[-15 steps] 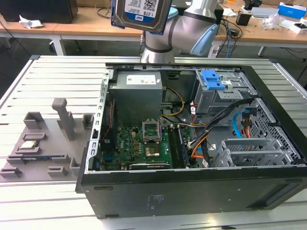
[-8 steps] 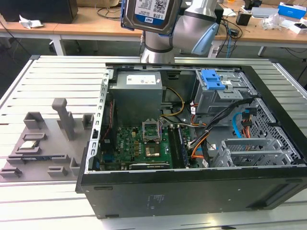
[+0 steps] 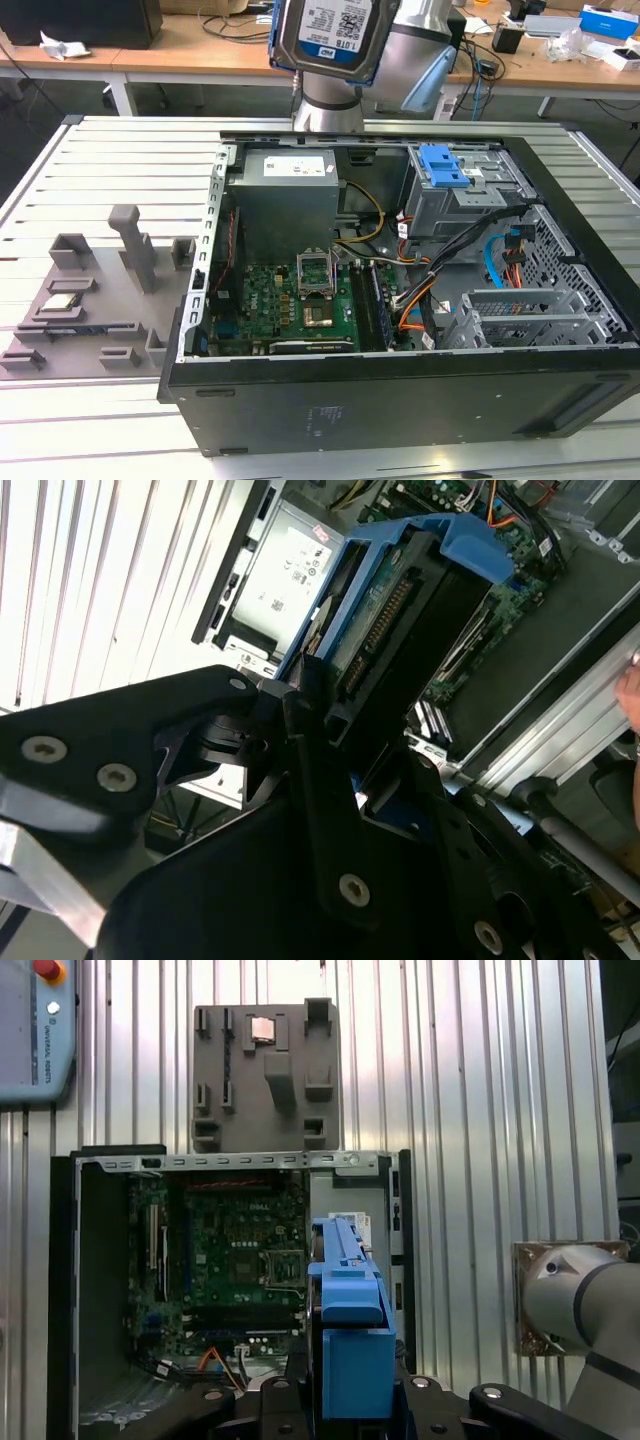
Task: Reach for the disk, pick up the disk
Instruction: 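Pick up the disk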
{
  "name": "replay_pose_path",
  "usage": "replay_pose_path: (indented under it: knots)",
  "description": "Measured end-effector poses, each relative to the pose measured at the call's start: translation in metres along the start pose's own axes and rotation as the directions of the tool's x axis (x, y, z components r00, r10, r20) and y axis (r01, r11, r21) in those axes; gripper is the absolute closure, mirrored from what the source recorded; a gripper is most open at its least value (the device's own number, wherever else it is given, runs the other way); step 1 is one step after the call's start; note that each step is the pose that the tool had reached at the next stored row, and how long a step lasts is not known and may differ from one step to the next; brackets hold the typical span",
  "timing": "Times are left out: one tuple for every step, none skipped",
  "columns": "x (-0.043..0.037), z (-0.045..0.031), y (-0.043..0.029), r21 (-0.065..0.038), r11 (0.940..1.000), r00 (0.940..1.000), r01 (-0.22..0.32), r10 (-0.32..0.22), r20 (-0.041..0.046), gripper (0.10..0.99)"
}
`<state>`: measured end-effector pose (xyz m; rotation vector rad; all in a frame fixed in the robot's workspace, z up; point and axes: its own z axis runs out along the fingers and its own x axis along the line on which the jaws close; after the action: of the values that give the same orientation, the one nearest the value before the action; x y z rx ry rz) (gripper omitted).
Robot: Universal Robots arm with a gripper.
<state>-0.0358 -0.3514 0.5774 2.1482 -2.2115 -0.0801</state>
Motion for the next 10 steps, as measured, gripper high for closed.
replay_pose_path:
  knots:
    - [-0.0001,0.0009,-0.0042,-0.001,1.0000,1.0000,0.000,0.000,-0.0003,0.722]
    - [-0.0003,0.0017,-0.0087,-0.001,1.0000,1.0000,0.000,0.000,-0.0004,0.722]
    - [-0.0004,0.0025,-0.0139,-0.002,1.0000,1.0000,0.000,0.000,-0.0004,0.722]
    - [-0.0005,0.0031,-0.0186,-0.003,1.0000,1.0000,0.000,0.000,-0.0005,0.722]
    - [-0.0006,0.0035,-0.0213,-0.003,1.0000,1.0000,0.000,0.000,-0.0005,0.722]
    - [-0.0007,0.0039,-0.0238,-0.003,1.0000,1.0000,0.000,0.000,-0.0005,0.722]
    - [-0.0008,0.0045,-0.0283,-0.004,1.0000,1.0000,0.000,0.000,-0.0006,0.722]
    - [-0.0009,0.0050,-0.0312,-0.004,1.0000,1.0000,0.000,0.000,-0.0005,0.722]
    - [-0.0010,0.0053,-0.0334,-0.004,1.0000,1.0000,0.000,0.000,-0.0005,0.722]
    - [-0.0011,0.0054,-0.0388,-0.004,1.0000,1.0000,0.000,0.000,-0.0007,0.722]
